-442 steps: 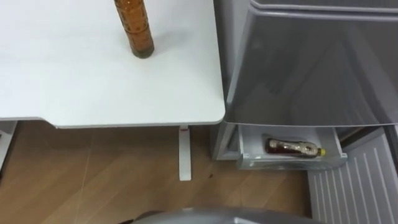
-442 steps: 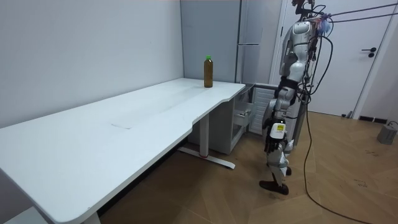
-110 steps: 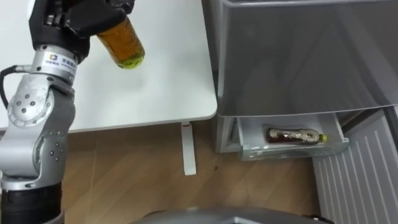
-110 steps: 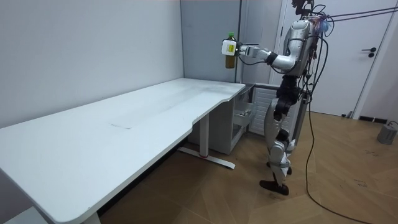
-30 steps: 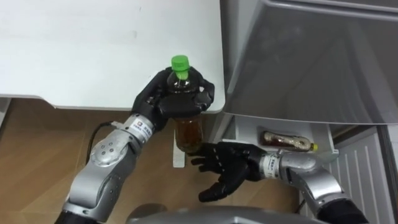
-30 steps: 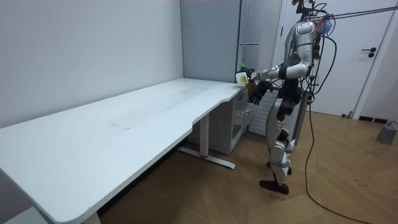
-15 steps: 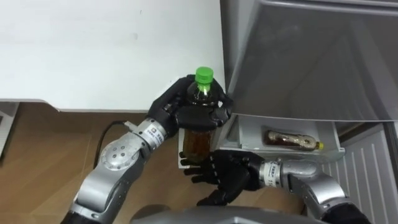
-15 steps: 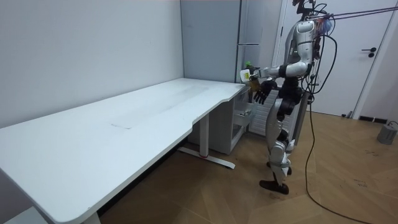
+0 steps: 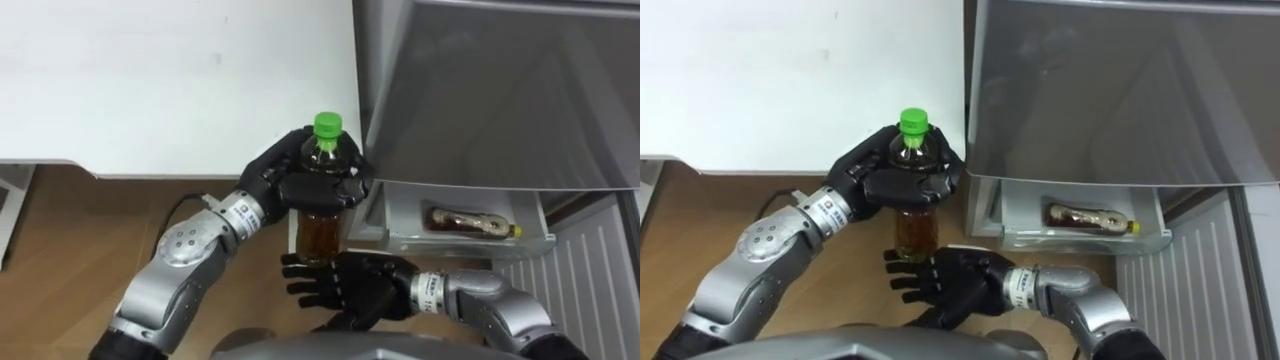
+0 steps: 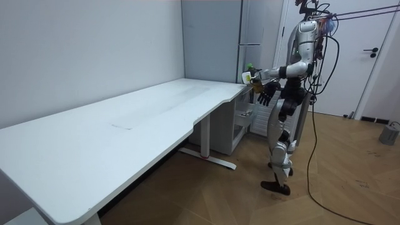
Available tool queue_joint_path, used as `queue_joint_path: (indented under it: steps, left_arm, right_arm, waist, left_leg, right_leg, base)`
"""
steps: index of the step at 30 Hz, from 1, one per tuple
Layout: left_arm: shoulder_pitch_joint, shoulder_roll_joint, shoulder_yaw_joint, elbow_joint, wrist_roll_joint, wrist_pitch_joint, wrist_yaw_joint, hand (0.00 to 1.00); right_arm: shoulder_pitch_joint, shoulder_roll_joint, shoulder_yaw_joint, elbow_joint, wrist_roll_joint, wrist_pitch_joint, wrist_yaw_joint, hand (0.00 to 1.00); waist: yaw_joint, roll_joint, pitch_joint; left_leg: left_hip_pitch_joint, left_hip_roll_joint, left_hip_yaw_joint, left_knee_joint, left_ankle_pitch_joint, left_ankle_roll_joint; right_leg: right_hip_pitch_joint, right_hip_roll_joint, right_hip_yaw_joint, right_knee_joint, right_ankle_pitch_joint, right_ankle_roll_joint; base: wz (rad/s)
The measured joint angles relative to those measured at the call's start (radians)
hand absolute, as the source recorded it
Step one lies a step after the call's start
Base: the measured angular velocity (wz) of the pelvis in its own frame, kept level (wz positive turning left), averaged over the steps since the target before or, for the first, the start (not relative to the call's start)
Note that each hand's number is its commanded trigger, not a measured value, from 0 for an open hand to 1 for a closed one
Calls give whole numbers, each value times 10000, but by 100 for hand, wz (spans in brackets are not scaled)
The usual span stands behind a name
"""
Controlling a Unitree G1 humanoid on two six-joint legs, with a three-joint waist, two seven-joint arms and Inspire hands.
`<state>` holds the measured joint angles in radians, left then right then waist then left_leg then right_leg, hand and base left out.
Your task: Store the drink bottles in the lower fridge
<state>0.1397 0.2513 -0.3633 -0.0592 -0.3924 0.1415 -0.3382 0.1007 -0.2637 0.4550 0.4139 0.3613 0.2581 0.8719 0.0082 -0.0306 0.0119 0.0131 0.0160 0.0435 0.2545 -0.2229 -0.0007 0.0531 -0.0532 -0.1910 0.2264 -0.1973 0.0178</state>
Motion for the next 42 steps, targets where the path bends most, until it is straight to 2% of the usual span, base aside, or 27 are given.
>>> queue_joint_path:
  steps: [9,14,19,26,42]
  left_arm:
    - [-342,32,-1,456,-113,-1,-490,100]
    - [-340,65,-84,518,-319,12,-681,100]
    - [-341,104,-86,516,-695,11,-696,100]
    - [-344,358,-93,510,-1642,11,-1091,100]
    - [-347,427,40,275,-2598,11,-1114,100]
  right_arm:
    - [-6,-29,45,-7,0,49,-96,0]
    - [-8,-206,93,-7,29,52,-70,0]
    - [-11,-326,90,-6,344,55,-90,0]
    - [-38,-467,41,-7,832,53,-189,0]
    - [-27,-524,39,-2,2266,47,-369,0]
  waist:
    - [-32,108,-7]
    - [-29,190,-33]
    - [-28,195,-38]
    - [-29,167,-42]
    - [-33,148,-46]
  left_leg:
    - [-17,27,71,36,0,2]
    - [-70,39,94,31,-2,-2]
    - [-68,34,112,49,-2,-2]
    - [-92,37,112,133,-2,-1]
    - [-176,31,110,216,-2,-1]
  right_leg:
    - [-7,-10,-34,89,0,0]
    - [-11,9,-37,89,-1,0]
    - [-22,5,-30,86,-3,-2]
    - [-26,-14,-34,61,-30,-29]
    - [-5,2,-27,-29,-35,-33]
  base:
    - [-1]
    - [0]
    - [0]
    - [0]
    - [1]
